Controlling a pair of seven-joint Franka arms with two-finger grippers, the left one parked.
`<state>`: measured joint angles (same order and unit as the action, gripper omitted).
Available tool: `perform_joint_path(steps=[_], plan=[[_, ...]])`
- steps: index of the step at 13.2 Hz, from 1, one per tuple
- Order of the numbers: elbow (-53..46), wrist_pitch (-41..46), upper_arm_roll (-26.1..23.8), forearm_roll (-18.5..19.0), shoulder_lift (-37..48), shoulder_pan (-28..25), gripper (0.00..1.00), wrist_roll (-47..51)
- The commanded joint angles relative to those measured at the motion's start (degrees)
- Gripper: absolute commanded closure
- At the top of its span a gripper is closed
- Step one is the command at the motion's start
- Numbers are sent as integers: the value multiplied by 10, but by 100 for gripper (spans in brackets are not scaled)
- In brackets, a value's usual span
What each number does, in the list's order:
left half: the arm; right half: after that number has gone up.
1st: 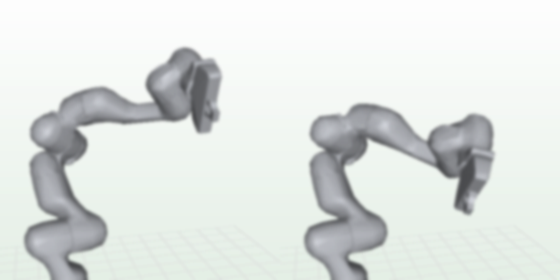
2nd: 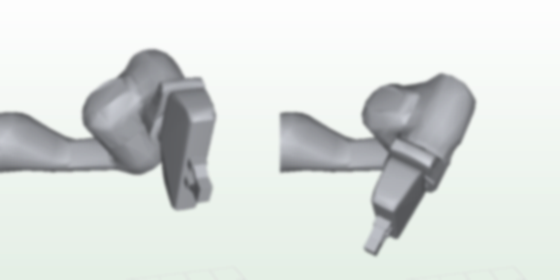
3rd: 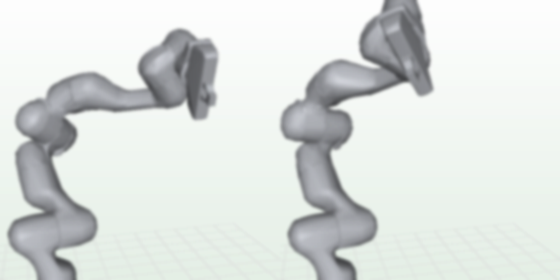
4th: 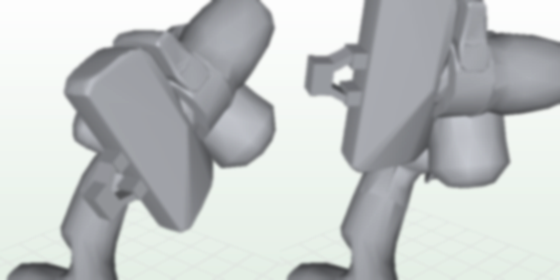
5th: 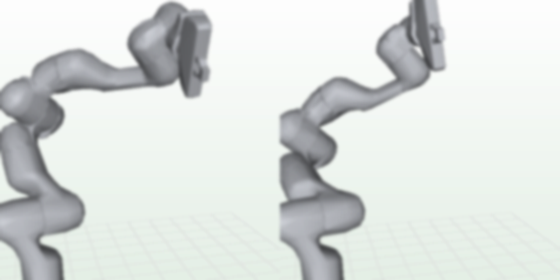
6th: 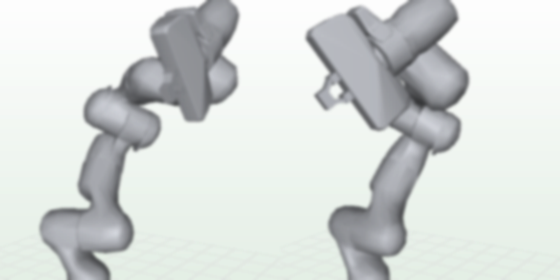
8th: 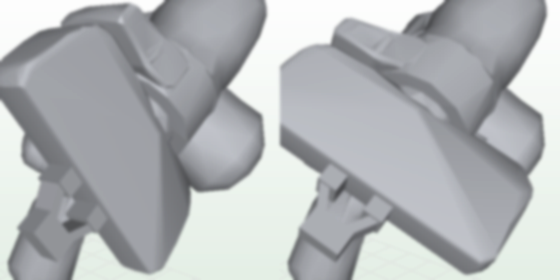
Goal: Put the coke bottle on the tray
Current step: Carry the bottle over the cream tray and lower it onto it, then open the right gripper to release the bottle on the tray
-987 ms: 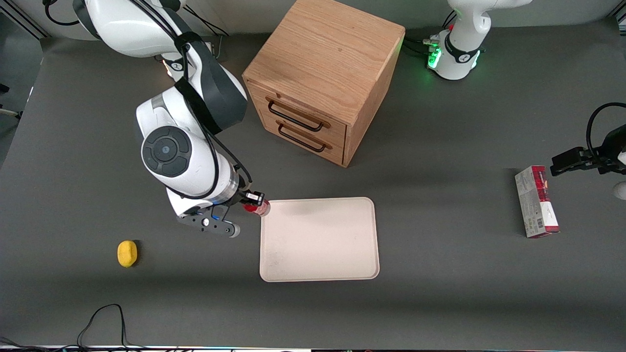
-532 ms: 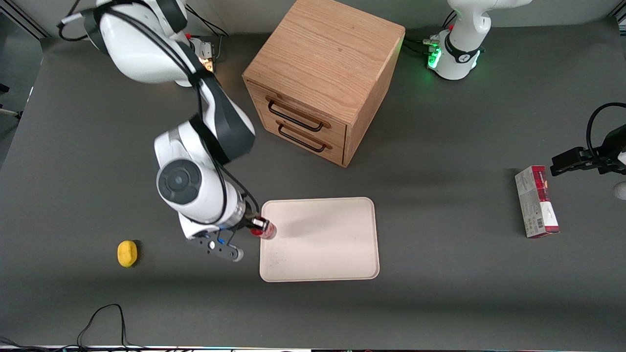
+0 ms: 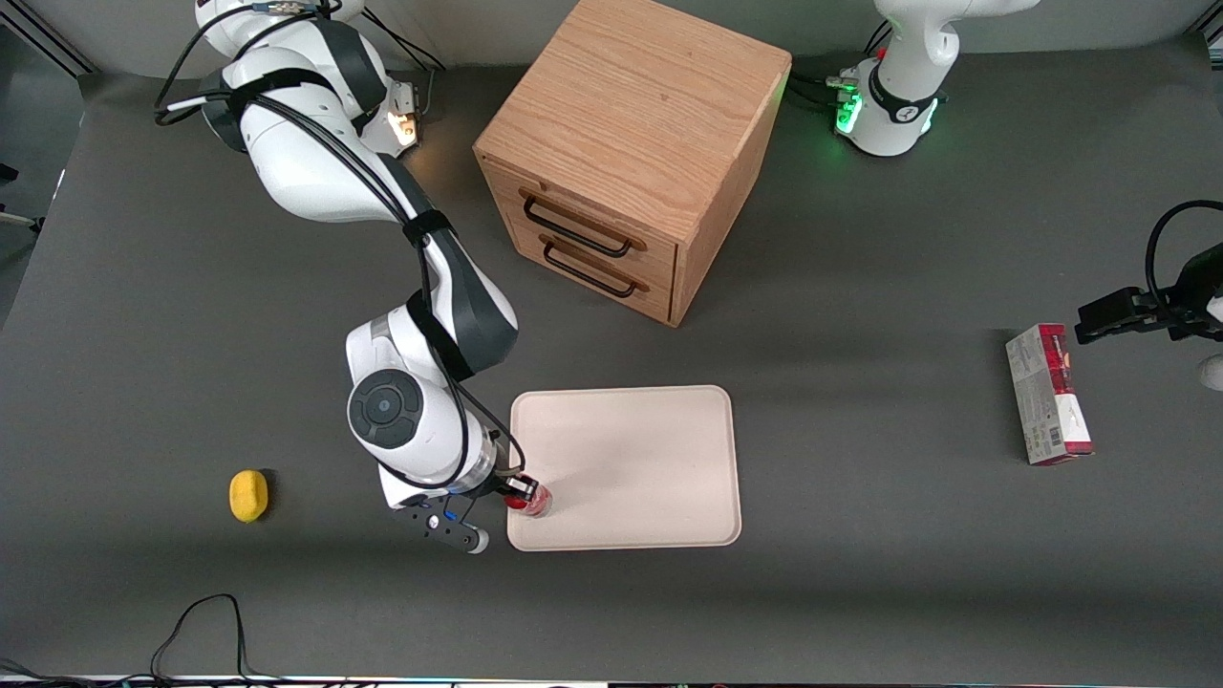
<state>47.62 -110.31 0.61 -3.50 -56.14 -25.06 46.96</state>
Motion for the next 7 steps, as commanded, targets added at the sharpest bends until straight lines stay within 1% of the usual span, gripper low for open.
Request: perform_joint_path(steps=[1, 3, 4, 5, 6, 7], plan=[[-31, -2, 3, 2, -15, -4, 100, 16], [-30, -4, 4, 2, -16, -4, 100, 16], [-30, -8, 3, 2, -17, -4, 94, 15], [-30, -10, 3, 11, -18, -4, 83, 16], [-30, -10, 2, 23, -18, -4, 63, 15], [-30, -10, 2, 26, -20, -5, 49, 15]])
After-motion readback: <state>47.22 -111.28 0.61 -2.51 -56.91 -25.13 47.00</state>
